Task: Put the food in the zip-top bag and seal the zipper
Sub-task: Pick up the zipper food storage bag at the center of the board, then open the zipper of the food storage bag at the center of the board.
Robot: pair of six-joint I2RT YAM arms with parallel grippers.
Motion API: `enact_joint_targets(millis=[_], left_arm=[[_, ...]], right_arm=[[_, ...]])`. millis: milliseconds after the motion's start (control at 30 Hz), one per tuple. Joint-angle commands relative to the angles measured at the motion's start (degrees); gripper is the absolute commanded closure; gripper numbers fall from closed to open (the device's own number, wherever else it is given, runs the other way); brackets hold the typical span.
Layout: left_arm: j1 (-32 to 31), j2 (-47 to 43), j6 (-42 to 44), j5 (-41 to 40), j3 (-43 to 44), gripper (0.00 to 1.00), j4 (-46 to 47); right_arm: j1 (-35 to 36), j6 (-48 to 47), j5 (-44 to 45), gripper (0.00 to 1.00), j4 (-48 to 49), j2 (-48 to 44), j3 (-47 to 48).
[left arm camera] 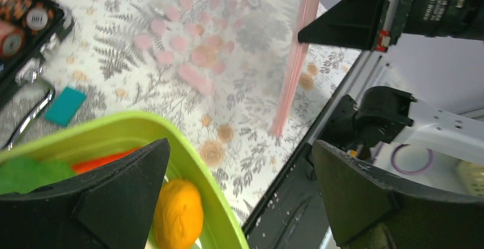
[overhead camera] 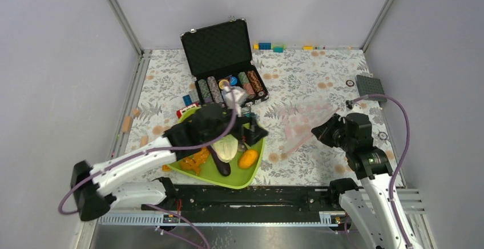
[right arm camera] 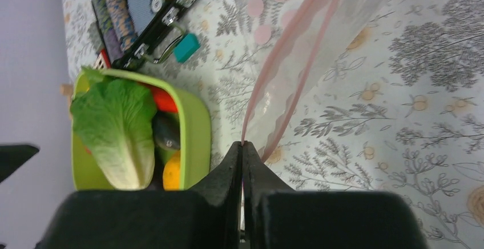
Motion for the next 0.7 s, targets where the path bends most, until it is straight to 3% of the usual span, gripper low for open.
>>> enact_joint_targets(millis=[0,233,667], left_arm=[[-8.3,11.7,9.1,-14.4,10.6,0.01,0.1],[-17.5,25.2,12.0,-18.4,21.1,0.02,3.3],[-18.4,31.9,7.5,-11.6,18.5,0.22,12.8]], right_arm=[[1.6,-2.1,-7.4,1.00,-3.0,-0.9,2.6],[2.5,-1.1,-11.4,1.00,-4.4,-2.9,4.0],[2.5,1.0,-15.5,1.00,-8.0,-4.2,4.9]])
